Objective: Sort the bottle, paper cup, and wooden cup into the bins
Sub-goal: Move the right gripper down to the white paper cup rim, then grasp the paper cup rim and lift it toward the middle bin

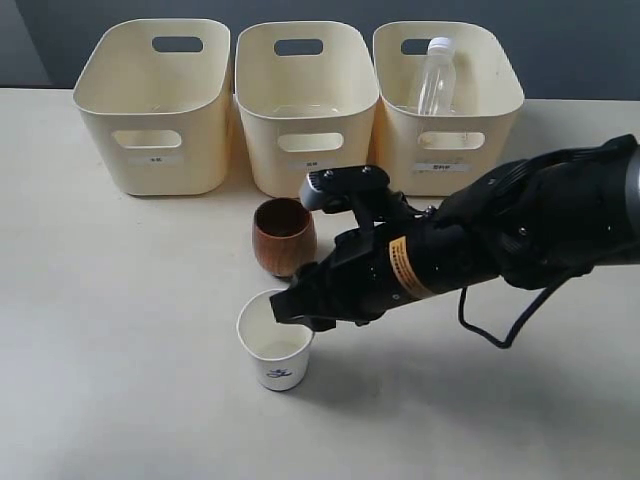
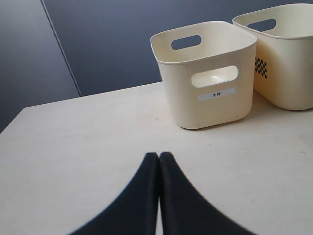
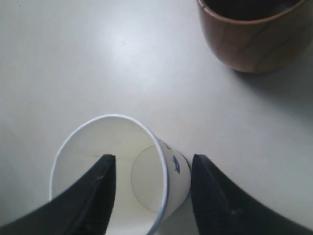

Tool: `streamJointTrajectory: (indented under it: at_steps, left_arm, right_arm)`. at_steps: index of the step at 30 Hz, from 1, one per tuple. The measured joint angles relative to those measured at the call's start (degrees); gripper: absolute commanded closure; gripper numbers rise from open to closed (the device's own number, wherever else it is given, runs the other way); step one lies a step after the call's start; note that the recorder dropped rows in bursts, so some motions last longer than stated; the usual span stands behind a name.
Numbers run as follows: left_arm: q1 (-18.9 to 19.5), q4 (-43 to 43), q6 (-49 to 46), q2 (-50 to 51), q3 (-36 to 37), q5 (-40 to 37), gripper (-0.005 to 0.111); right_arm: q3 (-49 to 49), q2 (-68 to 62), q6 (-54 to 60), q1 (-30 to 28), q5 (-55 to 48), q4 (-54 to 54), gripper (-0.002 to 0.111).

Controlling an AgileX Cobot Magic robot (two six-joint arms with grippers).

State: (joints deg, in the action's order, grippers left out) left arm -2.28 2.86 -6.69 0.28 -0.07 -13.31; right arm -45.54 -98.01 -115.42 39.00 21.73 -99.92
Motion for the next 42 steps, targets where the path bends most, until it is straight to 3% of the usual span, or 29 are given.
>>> streamJointTrajectory:
  at_steps: [20, 24, 28, 42]
  left_arm:
    - [0.00, 0.00, 0.00, 0.00, 0.00, 0.00, 0.107]
    - [0.00, 0.00, 0.00, 0.00, 0.00, 0.00, 0.107]
    - [0.00, 0.00, 0.00, 0.00, 0.00, 0.00, 0.107]
    - [0.00, 0.00, 0.00, 0.00, 0.00, 0.00, 0.107]
  right_arm:
    - [0.00, -3.87, -0.38, 0.10, 2.26, 0.00, 0.063]
    - [0.08, -4.73, -0.38, 0.10, 2.26, 0.00, 0.078]
    - [0.08, -4.73, -0.38, 0.10, 2.26, 0.00, 0.107]
    - [-2.59, 0.56, -0.27, 0.10, 1.86, 0.00, 0.108]
